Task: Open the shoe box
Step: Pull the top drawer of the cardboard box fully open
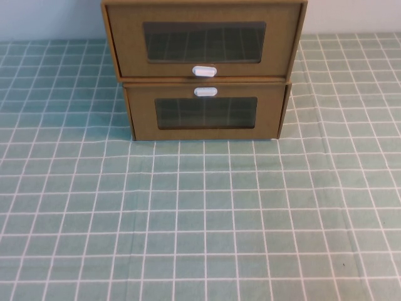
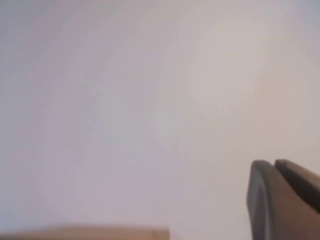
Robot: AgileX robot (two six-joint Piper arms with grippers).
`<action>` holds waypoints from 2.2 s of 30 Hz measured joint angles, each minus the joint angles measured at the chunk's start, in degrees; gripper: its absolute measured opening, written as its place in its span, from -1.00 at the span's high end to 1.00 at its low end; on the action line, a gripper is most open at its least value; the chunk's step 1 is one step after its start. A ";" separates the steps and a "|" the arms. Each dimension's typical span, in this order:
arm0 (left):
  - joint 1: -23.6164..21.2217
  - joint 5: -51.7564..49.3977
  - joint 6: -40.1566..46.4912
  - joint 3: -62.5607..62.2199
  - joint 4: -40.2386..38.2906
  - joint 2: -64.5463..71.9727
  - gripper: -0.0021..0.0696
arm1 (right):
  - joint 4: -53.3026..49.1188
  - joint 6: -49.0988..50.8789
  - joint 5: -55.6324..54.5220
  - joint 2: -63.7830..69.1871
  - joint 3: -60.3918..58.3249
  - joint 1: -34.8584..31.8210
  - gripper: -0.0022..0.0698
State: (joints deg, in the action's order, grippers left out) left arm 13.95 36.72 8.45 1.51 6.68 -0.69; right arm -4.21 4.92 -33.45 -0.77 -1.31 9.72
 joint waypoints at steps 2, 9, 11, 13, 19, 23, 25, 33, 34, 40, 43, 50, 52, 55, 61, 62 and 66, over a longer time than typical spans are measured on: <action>0.00 4.48 -3.37 0.00 -1.12 0.00 0.95 | 0.09 4.51 -6.29 0.00 0.00 0.00 0.98; 0.00 8.65 -13.13 -6.93 -2.71 -0.12 0.95 | 0.09 16.52 -11.89 -0.09 8.82 0.00 0.98; 0.00 4.62 -13.38 -12.08 -2.71 -0.12 0.95 | 0.14 17.02 -9.56 -0.09 13.98 0.00 0.98; 0.00 0.11 -13.62 -18.11 -2.72 0.59 0.95 | 0.37 17.41 -4.79 -0.09 19.52 0.00 0.98; 0.00 -8.52 -14.16 -35.23 -2.83 12.28 0.95 | 1.64 17.55 14.01 2.10 36.36 0.00 0.98; 0.00 -20.63 -15.50 -46.26 -2.83 23.03 0.95 | -0.03 15.26 27.79 8.74 44.75 0.00 0.98; 0.00 -30.30 -17.98 -53.25 -2.94 29.43 0.95 | -0.78 14.98 37.15 13.11 47.85 0.00 0.98; 0.00 -45.30 -22.04 -63.49 -3.18 48.19 0.95 | -10.63 14.04 53.22 27.02 50.74 0.00 0.98; 0.00 -44.75 -22.84 -63.49 -3.29 49.77 0.95 | -11.02 13.92 52.31 28.23 50.74 0.00 0.98; 0.00 -41.54 -30.57 -63.77 -3.41 58.63 0.95 | -11.54 13.92 37.54 35.26 50.74 0.00 0.98; 0.00 -40.96 -31.57 -63.98 -3.45 63.52 0.95 | -11.28 16.27 28.39 39.46 50.74 0.00 0.98; 0.00 -42.66 -30.93 -70.82 0.69 75.22 0.95 | -27.70 17.39 32.99 49.76 51.05 0.00 0.98; 0.00 -45.28 -29.18 -75.07 1.10 78.68 0.95 | -31.10 17.39 40.80 54.61 51.65 0.00 0.98; 0.60 -49.71 -25.25 -81.95 1.34 82.93 0.95 | -33.00 16.34 55.95 63.14 53.63 0.00 0.98; 5.01 -60.91 -3.00 -94.58 -6.07 89.96 0.95 | -22.67 2.78 66.51 76.63 58.29 2.03 0.98; 5.52 -63.18 1.40 -96.32 -9.63 90.83 0.95 | -20.24 0.22 65.89 78.02 58.70 3.39 0.98; 6.19 -73.45 19.68 -104.11 -25.64 95.69 0.95 | -15.71 -9.35 63.28 81.48 59.39 10.94 0.98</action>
State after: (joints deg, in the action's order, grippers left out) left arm 20.14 -36.73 28.13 -102.60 -18.97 95.00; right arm -19.92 -4.43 29.82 80.71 58.08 20.66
